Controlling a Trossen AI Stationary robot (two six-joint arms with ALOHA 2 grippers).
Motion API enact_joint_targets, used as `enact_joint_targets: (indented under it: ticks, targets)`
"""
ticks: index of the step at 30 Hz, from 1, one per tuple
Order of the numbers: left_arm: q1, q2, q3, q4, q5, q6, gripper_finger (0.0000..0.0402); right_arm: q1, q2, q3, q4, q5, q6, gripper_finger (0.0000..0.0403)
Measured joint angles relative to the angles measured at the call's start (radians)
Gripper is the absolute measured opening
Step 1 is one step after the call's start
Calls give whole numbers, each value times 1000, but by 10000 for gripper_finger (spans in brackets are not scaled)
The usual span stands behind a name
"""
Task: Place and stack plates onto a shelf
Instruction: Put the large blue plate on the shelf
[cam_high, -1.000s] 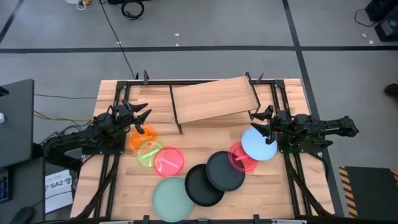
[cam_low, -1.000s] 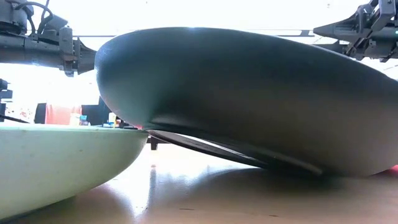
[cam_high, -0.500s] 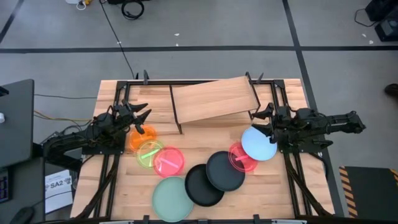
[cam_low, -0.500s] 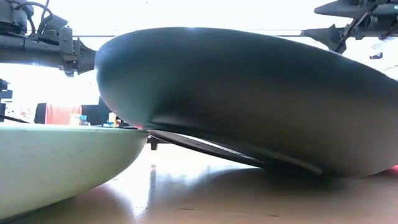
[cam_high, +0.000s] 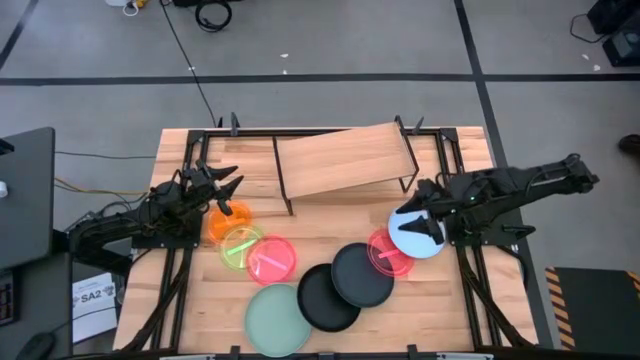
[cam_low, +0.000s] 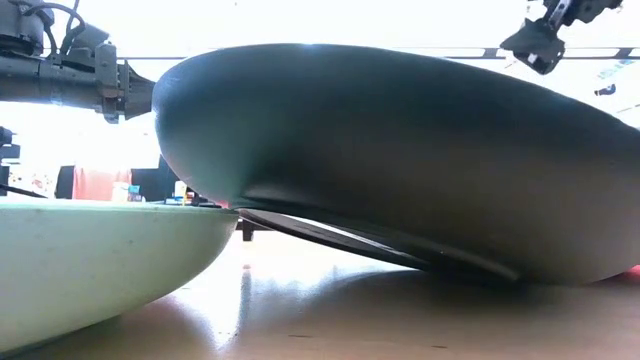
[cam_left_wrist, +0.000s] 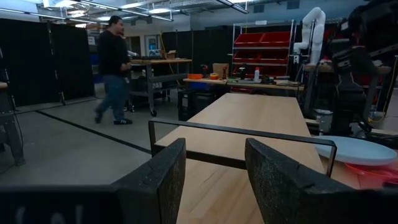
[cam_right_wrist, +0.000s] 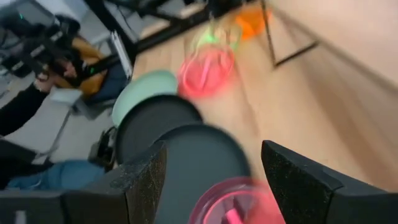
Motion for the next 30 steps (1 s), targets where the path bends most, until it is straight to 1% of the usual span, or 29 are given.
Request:
enact_joint_targets:
  ticks: [7,18,30]
  targets:
    - [0,0,0,0,0,0,172,38,143,113,-128,-3,110,268]
    - [0,0,0,0,0,0,172,92,289,121,-209,7,269,268]
    - [0,0,0,0,0,0,172,131,470,121,-235,14,273,268]
